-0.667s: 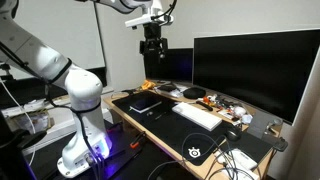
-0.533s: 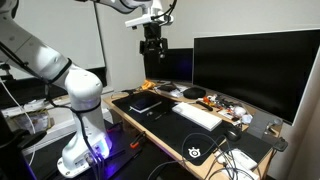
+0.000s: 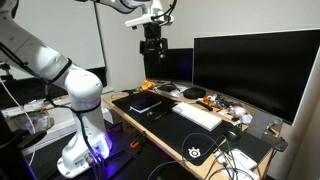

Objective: Press two keys on the keyboard

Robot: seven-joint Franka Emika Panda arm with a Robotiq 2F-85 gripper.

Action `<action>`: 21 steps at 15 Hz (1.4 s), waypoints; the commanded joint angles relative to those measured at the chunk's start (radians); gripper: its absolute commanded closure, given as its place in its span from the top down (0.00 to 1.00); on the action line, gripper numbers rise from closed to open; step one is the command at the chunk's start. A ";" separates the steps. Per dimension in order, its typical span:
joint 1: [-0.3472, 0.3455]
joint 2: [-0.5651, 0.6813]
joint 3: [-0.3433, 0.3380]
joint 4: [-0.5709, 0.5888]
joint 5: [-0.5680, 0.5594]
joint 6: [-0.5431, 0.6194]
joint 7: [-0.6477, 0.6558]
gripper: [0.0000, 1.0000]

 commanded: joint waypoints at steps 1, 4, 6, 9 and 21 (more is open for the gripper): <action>0.012 -0.001 -0.008 0.002 -0.005 -0.004 0.006 1.00; 0.022 0.016 -0.001 0.010 0.043 -0.004 0.045 1.00; 0.032 0.042 0.009 0.019 0.084 0.009 0.085 1.00; 0.048 0.084 0.028 0.031 0.151 0.022 0.152 0.66; 0.021 0.170 0.067 0.054 0.213 0.172 0.304 0.00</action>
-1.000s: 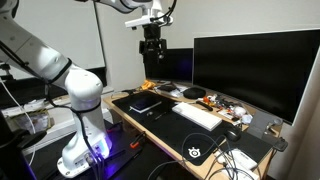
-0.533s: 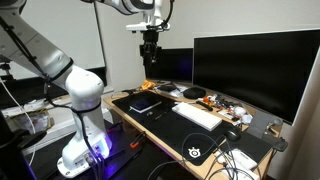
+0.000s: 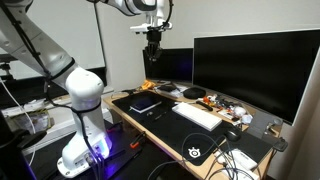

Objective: Press two keys on the keyboard

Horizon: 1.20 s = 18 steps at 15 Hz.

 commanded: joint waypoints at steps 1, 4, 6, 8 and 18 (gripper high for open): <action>-0.030 0.044 0.007 0.009 0.010 0.081 0.042 0.00; -0.048 0.083 0.001 0.008 0.009 0.151 0.065 0.00; -0.062 0.116 -0.004 0.009 0.007 0.189 0.074 0.00; -0.076 0.149 -0.009 0.009 0.005 0.222 0.087 0.00; -0.088 0.179 -0.010 0.002 0.003 0.254 0.070 0.01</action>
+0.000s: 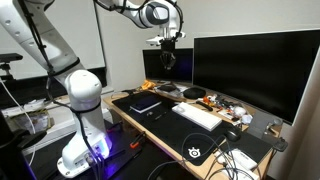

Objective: Press two keys on the keyboard

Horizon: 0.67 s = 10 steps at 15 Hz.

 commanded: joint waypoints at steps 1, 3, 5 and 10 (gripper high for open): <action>-0.006 0.001 0.005 0.002 0.003 -0.002 -0.003 0.01; -0.004 0.009 0.011 0.004 0.002 0.003 0.007 0.00; 0.002 0.034 0.012 0.014 0.014 0.009 0.012 0.00; 0.005 0.105 0.014 0.028 0.017 0.030 0.024 0.00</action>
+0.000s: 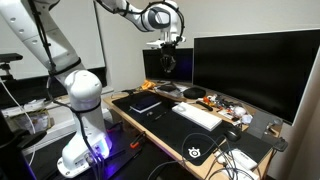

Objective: Press two keys on the keyboard

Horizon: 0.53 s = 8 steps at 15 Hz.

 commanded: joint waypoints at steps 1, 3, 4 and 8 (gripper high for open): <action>-0.005 0.068 0.007 0.029 0.010 0.021 0.027 0.00; -0.008 0.104 0.002 0.038 0.013 0.033 0.035 0.00; -0.010 0.121 -0.001 0.041 0.014 0.045 0.043 0.00; -0.011 0.187 -0.013 0.060 0.019 0.102 0.033 0.00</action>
